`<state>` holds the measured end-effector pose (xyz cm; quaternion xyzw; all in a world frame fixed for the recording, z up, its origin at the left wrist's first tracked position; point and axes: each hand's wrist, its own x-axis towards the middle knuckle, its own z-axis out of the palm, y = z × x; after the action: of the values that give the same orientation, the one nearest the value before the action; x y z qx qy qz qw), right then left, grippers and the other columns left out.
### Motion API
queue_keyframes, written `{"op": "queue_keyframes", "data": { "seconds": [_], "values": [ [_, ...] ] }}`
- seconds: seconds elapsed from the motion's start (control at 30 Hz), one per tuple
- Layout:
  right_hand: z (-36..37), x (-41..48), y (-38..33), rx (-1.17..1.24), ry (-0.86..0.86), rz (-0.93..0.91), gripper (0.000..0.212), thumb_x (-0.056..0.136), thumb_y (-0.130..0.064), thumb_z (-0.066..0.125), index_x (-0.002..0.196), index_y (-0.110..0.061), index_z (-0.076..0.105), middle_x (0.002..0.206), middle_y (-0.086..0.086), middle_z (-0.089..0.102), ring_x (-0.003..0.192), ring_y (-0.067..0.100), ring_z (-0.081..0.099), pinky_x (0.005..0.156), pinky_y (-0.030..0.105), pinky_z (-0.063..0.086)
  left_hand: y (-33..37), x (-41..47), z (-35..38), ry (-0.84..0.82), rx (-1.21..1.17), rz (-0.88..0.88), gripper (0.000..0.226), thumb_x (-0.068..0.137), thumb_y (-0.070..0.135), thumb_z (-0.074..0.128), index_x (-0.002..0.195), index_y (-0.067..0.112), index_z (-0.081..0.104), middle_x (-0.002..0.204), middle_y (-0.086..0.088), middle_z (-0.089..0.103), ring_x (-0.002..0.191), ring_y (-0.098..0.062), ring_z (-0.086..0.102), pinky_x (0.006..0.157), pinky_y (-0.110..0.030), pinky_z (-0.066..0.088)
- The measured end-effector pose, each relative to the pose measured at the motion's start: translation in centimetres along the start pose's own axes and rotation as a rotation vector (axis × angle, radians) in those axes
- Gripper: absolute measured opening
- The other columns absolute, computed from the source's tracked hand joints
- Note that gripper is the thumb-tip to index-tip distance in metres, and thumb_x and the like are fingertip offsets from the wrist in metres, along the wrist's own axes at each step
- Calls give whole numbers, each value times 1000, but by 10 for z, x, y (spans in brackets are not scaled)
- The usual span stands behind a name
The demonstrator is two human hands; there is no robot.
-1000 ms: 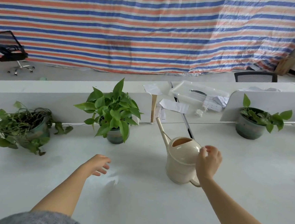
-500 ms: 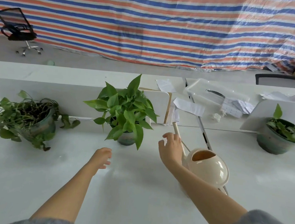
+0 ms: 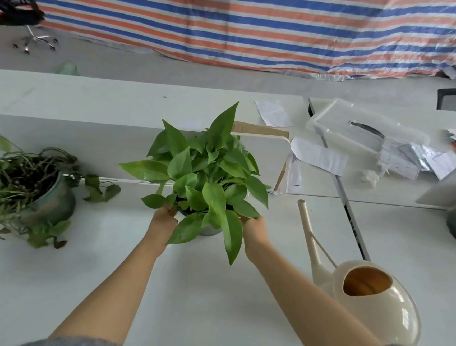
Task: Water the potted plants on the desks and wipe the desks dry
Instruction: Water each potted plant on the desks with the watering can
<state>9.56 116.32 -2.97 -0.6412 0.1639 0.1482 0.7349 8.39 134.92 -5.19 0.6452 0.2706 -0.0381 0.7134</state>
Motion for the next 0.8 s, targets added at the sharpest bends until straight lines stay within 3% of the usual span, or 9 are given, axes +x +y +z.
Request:
{"op": "queue_keyframes", "data": {
  "seconds": [0.1, 0.27, 0.37, 0.47, 0.57, 0.63, 0.7, 0.77, 0.8],
  "values": [
    [-8, 15, -3, 81, 11, 67, 26, 92, -4, 40, 114, -9, 55, 84, 3, 62, 60, 9, 60, 53, 17, 47, -10, -10, 2, -2, 73, 54, 58, 86, -16, 36, 134, 14, 47, 131, -1, 54, 124, -19, 50, 89, -31, 45],
    [-25, 26, -3, 310, 5, 117, 39, 94, -6, 42, 133, -12, 43, 113, 13, 62, 101, 26, 62, 98, 37, 45, -19, -34, 3, 92, 96, 57, 38, 86, -9, 44, 106, 18, 63, 93, 0, 60, 91, -18, 53, 80, -24, 42],
    [-23, 20, 8, 306, 20, 128, 38, 94, -1, 38, 130, -7, 47, 114, 11, 62, 105, 26, 60, 105, 41, 39, -14, -33, 0, 31, 118, 77, 48, 89, -5, 45, 132, 15, 50, 117, -2, 58, 105, -19, 50, 99, -30, 39],
    [-7, 5, 7, 186, -12, 76, 42, 86, 14, 36, 118, -8, 52, 125, 15, 54, 124, 31, 48, 110, 45, 33, 1, -32, 10, -64, 130, 171, 44, 95, 8, 46, 137, 21, 41, 113, 15, 51, 112, -15, 45, 102, -34, 35],
    [2, -7, -1, 71, -66, -8, 46, 88, 10, 37, 130, -5, 46, 121, 7, 54, 115, 27, 50, 94, 35, 44, 3, -44, 22, -37, 80, 159, 49, 81, 6, 54, 128, 10, 42, 100, 9, 47, 100, -19, 42, 83, -28, 40],
    [1, -12, -9, -52, -118, -12, 43, 92, -1, 40, 135, -4, 41, 116, 9, 58, 95, 20, 56, 80, 27, 46, 2, -54, 25, -79, 108, 140, 70, 68, 9, 52, 135, 13, 37, 121, 3, 48, 113, -25, 43, 84, -29, 43],
    [-5, -14, -20, -229, -150, 40, 43, 94, 0, 39, 136, 4, 36, 114, 14, 54, 75, 12, 50, 69, 20, 42, 1, -59, 27, -107, 189, 75, 84, 77, -1, 54, 149, 19, 15, 152, 0, 26, 138, -27, 28, 102, -35, 35],
    [-16, -18, -27, -435, -140, 87, 49, 94, -2, 40, 141, 0, 28, 136, 18, 43, 91, 18, 49, 84, 27, 45, 0, -71, 23, -113, 337, -55, 81, 87, 1, 48, 150, 22, 1, 157, -2, 12, 142, -27, 21, 109, -38, 28],
    [-23, -26, -26, -566, -134, 116, 54, 93, -3, 40, 144, -5, 22, 143, 16, 36, 106, 22, 47, 95, 33, 44, -2, -78, 20, -122, 391, -149, 78, 88, 7, 49, 150, 21, 5, 156, -5, 17, 140, -28, 25, 108, -38, 29]
  ]
}}
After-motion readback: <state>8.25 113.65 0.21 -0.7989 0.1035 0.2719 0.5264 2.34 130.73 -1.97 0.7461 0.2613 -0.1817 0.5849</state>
